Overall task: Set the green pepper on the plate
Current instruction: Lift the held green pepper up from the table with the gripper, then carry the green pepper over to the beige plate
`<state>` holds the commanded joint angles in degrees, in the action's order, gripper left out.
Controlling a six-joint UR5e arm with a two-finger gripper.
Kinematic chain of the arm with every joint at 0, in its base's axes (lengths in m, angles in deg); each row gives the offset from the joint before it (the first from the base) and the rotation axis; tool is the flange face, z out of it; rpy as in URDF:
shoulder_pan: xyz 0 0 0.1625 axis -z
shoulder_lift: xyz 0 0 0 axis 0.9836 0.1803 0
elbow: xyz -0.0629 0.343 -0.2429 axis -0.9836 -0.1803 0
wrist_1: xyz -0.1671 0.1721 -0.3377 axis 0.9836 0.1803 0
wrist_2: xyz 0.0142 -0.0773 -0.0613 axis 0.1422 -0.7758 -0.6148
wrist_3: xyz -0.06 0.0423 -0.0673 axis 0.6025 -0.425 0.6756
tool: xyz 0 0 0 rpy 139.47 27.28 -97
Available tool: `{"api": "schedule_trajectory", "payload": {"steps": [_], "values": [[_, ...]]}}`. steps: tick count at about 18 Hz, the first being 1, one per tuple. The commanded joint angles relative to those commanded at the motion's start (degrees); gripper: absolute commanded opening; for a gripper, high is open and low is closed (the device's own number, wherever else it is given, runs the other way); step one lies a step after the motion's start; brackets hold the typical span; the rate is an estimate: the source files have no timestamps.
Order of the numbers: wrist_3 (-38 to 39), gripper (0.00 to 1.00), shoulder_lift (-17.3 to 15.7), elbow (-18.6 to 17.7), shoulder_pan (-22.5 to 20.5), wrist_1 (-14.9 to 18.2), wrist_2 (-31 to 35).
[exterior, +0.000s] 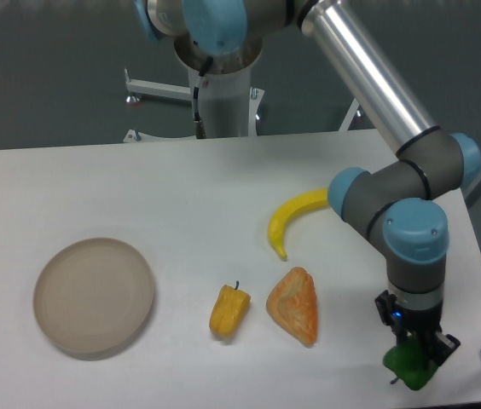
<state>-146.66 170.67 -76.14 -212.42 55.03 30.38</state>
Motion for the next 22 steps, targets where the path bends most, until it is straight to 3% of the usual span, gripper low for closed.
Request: {"api": "schedule_trajectory", "payload": {"steps": [5, 9, 13, 18, 22], "values": [[9.0, 0.29, -9.3, -10.9, 1.9, 1.0, -4.0], [22.5, 0.29, -12.8, -15.8, 6.9, 0.8, -4.1], [31.2, 0.29, -15.2, -20.1, 13.3, 0.4, -4.3], [42.3, 0.29, -15.5, -23.0, 20.6, -0.1, -6.5], [45.5, 0.29, -15.4, -26.6, 25.5, -3.0, -6.7]]}}
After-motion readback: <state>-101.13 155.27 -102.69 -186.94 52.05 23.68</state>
